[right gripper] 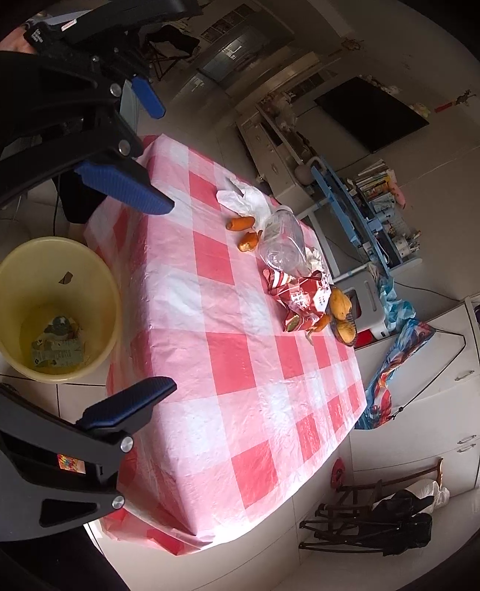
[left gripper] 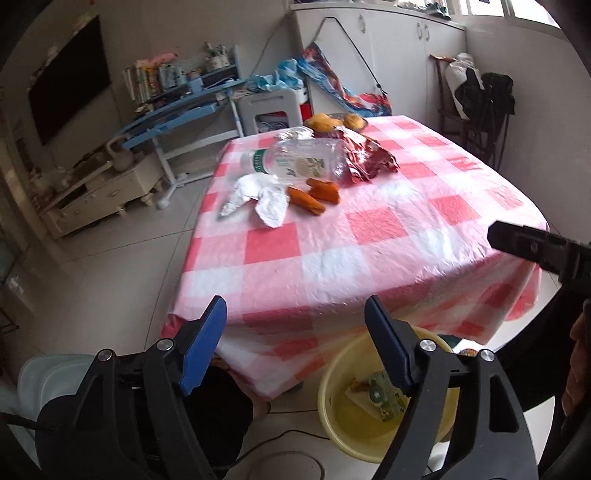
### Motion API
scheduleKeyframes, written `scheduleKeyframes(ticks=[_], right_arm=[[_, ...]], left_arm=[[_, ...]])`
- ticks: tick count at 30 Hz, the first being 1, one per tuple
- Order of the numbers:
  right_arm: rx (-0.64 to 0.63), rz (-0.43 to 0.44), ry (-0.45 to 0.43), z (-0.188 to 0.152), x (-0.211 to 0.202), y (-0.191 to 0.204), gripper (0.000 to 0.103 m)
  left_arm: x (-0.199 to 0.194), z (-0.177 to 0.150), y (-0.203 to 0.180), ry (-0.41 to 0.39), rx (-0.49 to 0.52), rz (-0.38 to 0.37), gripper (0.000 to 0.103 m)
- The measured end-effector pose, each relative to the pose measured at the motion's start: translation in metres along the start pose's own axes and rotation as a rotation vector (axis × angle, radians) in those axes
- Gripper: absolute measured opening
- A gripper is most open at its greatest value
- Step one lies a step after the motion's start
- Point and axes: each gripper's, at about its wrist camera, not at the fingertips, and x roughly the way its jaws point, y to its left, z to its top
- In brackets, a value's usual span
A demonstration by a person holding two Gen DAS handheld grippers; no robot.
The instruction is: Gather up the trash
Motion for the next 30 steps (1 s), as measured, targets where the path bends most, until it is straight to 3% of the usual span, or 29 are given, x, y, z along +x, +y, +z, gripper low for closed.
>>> scheduleKeyframes(ticks=[9, 17, 30], right_arm=[[-0.132, 0.0, 0.021, -0.009, 0.008, 0.023, 0.086], [-0.162, 0.007, 0.031, -0.012, 0.01, 0.03, 0.086], [-0.181, 0.012, 0.042, -0.015, 0.013, 0.035, 0.086]], left_arm=[[-0.006, 0.007, 0.023, -0.04, -0.112, 0.042, 0.08], [0.001, 0.007, 0.037, -0.016, -0.19, 0.038, 0.083], [0.004, 0.006, 0.035, -0.007, -0.198, 0.043, 0.083]])
